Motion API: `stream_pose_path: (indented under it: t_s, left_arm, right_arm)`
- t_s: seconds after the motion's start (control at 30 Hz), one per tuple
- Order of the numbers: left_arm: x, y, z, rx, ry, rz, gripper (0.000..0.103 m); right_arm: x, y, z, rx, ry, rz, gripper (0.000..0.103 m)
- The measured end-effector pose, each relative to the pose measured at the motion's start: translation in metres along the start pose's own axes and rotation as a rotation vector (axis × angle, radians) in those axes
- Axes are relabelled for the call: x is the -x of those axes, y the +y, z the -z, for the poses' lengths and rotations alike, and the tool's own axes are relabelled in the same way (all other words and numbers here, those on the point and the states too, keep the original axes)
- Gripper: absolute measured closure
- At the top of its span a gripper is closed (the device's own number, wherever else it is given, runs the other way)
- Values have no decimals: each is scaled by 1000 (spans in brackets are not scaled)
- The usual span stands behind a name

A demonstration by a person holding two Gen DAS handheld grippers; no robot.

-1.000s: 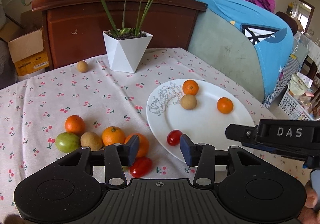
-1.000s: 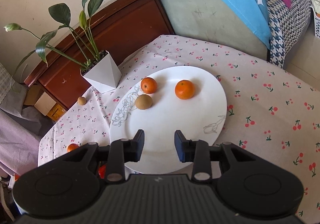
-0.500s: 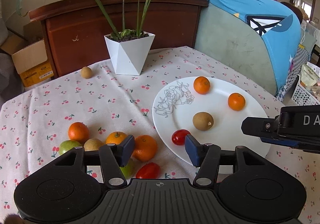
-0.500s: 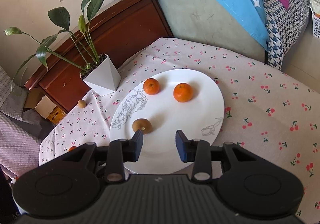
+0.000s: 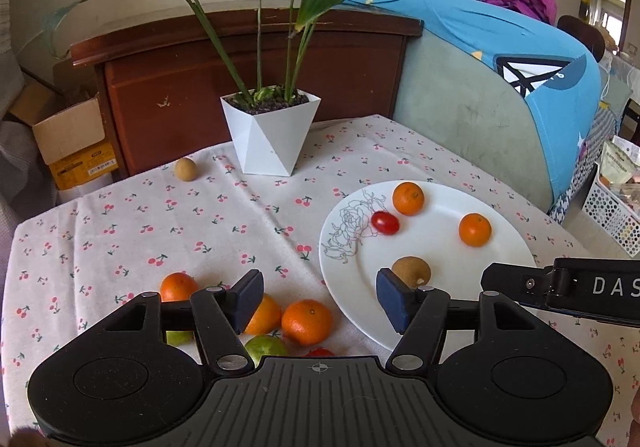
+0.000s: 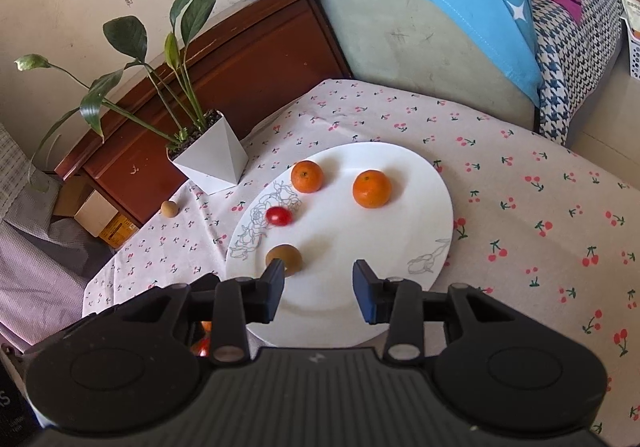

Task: Organize fruits
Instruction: 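Withdraw both open tools from the plate back toward the fruit pile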

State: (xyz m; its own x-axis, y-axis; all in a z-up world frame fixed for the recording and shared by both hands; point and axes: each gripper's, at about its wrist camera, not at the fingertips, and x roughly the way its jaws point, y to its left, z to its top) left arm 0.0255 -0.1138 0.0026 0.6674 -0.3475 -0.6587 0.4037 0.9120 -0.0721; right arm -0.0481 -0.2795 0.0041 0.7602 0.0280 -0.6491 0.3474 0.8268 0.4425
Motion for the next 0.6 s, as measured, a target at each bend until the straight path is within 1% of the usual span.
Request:
stream_pose_path:
  t_s: [0.13,0.43,0.6]
  left_arm:
    - [12,13,-1,18,12,0,40]
    - [34,63,1,100,41,-64,40]
    - [47,86,4,98,34,-107,40]
  right_arm:
    - [0,6,3,21,7,-42,63]
    - [-1,24,14,109,24,-136,63]
    - [-1,38,27,172,51,-196,63]
